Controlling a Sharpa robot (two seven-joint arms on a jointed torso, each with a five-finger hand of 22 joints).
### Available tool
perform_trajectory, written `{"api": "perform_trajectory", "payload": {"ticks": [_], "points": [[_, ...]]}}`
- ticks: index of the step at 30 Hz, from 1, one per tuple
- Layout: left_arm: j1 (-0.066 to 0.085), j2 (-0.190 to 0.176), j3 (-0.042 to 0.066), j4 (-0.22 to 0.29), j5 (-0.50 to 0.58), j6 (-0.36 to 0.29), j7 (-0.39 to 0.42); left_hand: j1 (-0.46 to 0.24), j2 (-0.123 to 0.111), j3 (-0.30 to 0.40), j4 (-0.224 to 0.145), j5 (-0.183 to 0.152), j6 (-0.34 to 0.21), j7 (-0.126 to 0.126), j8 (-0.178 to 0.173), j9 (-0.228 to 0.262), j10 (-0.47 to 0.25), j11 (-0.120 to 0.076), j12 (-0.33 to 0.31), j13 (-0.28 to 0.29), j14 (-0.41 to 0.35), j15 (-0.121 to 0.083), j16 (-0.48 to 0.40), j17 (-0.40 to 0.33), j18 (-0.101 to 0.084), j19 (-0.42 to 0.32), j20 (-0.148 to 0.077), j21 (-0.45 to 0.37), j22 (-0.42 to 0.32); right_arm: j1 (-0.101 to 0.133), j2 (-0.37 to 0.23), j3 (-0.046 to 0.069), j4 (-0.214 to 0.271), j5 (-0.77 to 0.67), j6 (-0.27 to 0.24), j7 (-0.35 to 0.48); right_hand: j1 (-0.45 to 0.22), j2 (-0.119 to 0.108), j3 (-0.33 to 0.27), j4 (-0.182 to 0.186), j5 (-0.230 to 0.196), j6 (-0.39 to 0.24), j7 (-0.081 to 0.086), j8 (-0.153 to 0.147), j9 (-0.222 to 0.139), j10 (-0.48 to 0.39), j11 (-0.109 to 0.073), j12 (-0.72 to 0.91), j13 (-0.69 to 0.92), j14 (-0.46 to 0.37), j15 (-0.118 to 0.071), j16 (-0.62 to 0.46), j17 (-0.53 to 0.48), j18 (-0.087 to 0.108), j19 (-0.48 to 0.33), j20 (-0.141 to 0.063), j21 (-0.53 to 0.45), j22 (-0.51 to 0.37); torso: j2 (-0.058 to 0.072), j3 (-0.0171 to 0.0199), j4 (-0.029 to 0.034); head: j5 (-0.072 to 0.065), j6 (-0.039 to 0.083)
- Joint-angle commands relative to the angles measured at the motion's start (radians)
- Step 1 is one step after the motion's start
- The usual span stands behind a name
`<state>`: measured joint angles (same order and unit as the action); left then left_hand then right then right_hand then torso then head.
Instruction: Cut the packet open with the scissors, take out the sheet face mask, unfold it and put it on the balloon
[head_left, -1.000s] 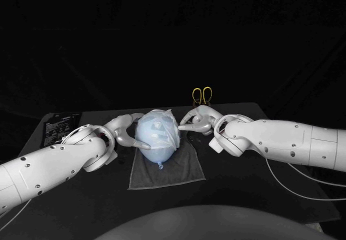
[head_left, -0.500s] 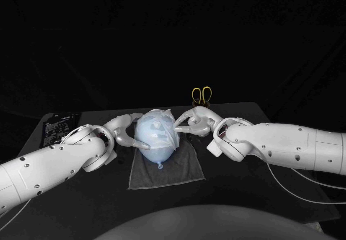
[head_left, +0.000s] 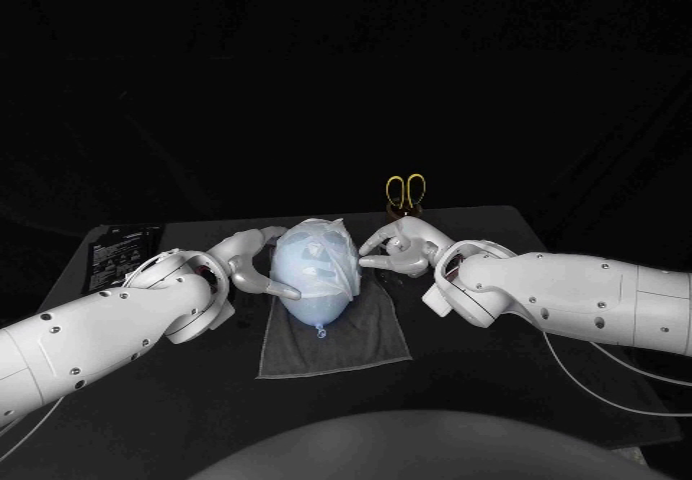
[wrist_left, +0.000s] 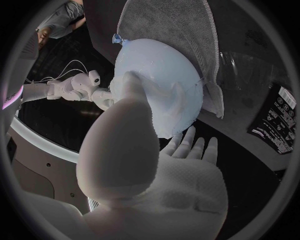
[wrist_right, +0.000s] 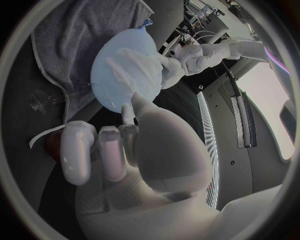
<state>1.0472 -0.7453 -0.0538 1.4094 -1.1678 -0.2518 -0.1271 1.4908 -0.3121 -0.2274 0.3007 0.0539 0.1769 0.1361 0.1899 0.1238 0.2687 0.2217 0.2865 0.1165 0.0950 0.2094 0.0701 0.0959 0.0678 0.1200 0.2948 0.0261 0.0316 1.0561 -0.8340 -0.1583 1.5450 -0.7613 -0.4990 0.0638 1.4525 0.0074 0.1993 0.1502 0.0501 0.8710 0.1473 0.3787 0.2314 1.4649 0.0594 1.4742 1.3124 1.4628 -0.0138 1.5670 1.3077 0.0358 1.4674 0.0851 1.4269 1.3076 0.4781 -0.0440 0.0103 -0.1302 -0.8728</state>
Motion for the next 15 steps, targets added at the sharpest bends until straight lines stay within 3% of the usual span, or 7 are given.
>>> {"api": "perform_trajectory", "payload": {"ticks": [1,7,15], "points": [[-0.002,0.000,-0.001,-0.002,0.004,0.010,-0.008,0.011,-0.001,0.001,0.002,0.002,0.007,0.124,0.006,0.001,0.007,-0.001,0.005,-0.002,0.003,-0.001,-0.001,-0.001,-0.006,0.009,0.000,0.005,0.000,-0.002,-0.003,0.000,-0.001,-0.034,-0.040,-0.010,-0.001,-0.013,0.009,-0.001,0.000,0.007,0.000,-0.007,-0.002,0.027,0.004,0.001,0.160,0.108,0.005,0.004,0.263,-0.004,0.053,0.006,-0.003,0.221,0.001,0.0001,-0.0012,-0.003,0.000],[-0.002,-0.001,-0.001,-0.003,0.007,0.011,-0.008,0.011,-0.001,0.001,0.002,0.002,0.007,0.124,0.006,0.001,0.007,-0.001,0.005,-0.002,0.003,-0.001,-0.001,-0.001,-0.006,0.009,0.000,0.005,0.000,-0.006,-0.002,0.001,-0.004,-0.036,-0.067,-0.002,-0.005,-0.024,0.017,-0.010,-0.001,0.008,0.002,-0.017,-0.004,0.023,0.005,-0.003,0.156,0.108,0.007,0.004,0.263,-0.003,0.051,0.007,-0.008,0.219,0.000,0.0010,-0.0010,-0.001,0.000],[-0.002,0.000,-0.001,-0.003,0.015,0.011,-0.007,0.011,-0.001,0.001,0.002,0.002,0.007,0.124,0.006,0.001,0.007,-0.001,0.005,-0.002,0.003,-0.001,-0.001,-0.001,-0.005,0.009,0.000,0.005,0.000,-0.014,0.014,0.001,-0.001,-0.043,-0.048,-0.015,-0.011,-0.028,0.020,-0.013,-0.001,0.013,0.002,-0.020,-0.004,0.023,0.006,-0.002,0.156,0.108,0.007,0.004,0.263,-0.003,0.050,0.008,-0.009,0.219,0.000,0.0007,-0.0004,-0.006,0.000]]}}
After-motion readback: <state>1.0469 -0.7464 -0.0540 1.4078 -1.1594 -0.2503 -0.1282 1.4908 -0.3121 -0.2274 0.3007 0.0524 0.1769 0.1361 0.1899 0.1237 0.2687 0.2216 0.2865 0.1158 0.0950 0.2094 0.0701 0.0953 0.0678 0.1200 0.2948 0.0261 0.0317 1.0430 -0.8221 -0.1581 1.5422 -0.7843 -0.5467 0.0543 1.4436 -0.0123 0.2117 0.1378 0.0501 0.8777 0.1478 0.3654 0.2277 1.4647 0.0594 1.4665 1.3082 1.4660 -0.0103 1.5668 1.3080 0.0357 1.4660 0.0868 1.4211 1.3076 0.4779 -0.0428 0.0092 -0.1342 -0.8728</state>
